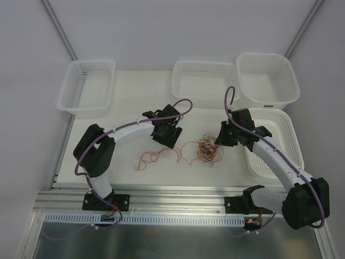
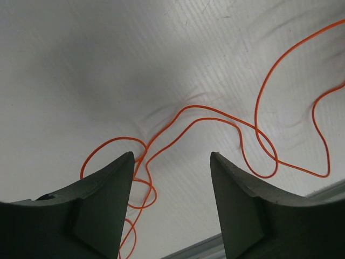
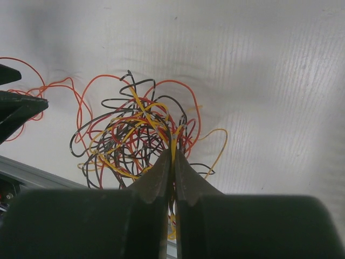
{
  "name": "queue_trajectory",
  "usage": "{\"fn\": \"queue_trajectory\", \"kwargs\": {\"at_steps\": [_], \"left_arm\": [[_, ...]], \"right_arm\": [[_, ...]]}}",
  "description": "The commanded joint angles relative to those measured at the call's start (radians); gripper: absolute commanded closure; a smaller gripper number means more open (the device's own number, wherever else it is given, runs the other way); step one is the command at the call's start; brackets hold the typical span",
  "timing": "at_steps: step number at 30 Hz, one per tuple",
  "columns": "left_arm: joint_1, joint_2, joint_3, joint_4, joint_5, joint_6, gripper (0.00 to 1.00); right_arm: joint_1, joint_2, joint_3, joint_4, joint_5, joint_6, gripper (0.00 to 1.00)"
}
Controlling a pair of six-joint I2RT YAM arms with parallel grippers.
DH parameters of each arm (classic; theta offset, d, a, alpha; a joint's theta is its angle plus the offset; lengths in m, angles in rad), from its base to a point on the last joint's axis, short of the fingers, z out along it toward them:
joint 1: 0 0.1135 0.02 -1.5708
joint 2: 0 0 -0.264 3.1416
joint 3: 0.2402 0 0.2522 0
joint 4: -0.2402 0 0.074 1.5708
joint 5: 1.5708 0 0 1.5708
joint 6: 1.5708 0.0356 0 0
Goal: Untangle the cables
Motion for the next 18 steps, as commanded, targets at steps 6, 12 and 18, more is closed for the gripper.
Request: {"fn": "queue_trajectory", "kwargs": {"at_steps": [6, 12, 18], "left_arm": [[-0.005, 0.072, 0.071, 0.001, 0.03, 0.212, 0.52], [-0.007, 0.107, 0.065, 0.001, 0.084, 0.239, 0.56], [-0.01, 0.135, 0.062, 0.002, 0.118, 0.243, 0.62]], "right_arm": [[0.009, -0.039, -0.019, 0.033, -0.023, -0.004, 0.95], [0.009, -0.035, -0.024, 0.04, -0.023, -0.007, 0.95], [0.01, -0.029, -0.023, 0.044, -0.02, -0.003, 0.95]]}}
